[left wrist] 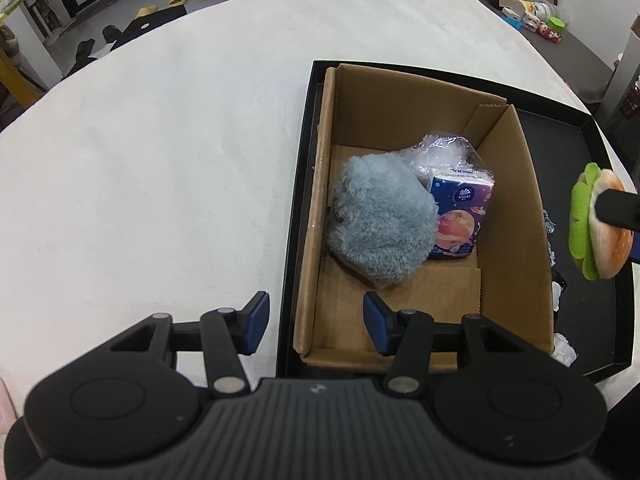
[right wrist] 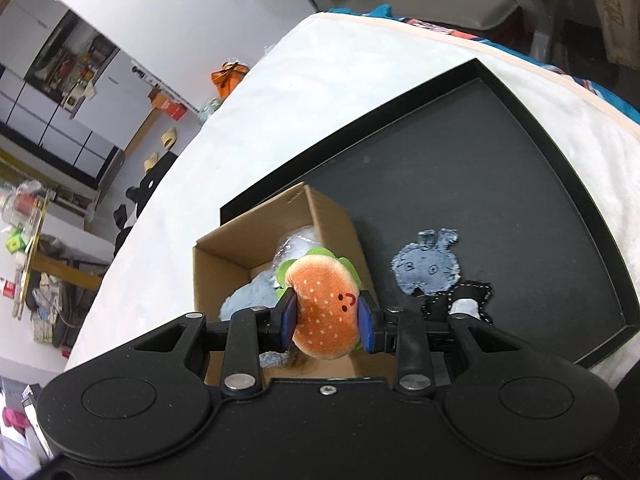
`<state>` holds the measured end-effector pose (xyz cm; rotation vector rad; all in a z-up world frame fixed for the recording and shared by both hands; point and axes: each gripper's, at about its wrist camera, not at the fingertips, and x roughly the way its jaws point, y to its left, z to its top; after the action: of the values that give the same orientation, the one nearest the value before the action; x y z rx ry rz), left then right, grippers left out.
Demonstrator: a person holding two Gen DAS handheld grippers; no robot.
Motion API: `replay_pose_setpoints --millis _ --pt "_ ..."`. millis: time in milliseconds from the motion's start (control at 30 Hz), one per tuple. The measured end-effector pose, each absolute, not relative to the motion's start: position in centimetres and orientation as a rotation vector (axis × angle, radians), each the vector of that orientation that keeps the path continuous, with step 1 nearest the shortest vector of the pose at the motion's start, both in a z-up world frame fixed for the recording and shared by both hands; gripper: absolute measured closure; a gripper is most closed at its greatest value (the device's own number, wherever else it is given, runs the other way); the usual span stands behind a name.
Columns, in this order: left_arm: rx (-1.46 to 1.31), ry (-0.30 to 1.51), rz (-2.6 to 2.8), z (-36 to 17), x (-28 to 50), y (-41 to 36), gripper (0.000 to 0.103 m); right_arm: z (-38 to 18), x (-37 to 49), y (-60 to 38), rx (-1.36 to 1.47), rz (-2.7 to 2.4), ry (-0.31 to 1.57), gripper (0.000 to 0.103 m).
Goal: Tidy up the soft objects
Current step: 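Carry the burger plush into the box and open the right gripper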
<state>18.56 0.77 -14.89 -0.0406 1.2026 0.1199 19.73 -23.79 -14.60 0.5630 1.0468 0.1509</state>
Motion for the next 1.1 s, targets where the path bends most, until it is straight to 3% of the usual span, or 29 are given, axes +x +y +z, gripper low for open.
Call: replay_pose_setpoints --millis 467,567,667,1100 --pt "-0.104 1.227 0.106 -16.1 18.6 2.0 0.093 -14.0 20.5 -19.6 0.45 0.229 1.039 0.07" --pt "-0.104 1.226 0.109 -16.2 18.7 2.3 0.093 -14.0 20.6 -19.0 0.433 0.238 1.042 0.063" --pt "-0.108 1.228 0.1 -16.3 18.7 2.4 0.093 -14.2 20.7 -18.8 0.425 0.234 1.052 0.049" --pt "-0.129 1.225 0.086 -16.5 18.6 2.9 0.093 -14.7 19.6 -23.1 0.448 0.111 1.052 0.044"
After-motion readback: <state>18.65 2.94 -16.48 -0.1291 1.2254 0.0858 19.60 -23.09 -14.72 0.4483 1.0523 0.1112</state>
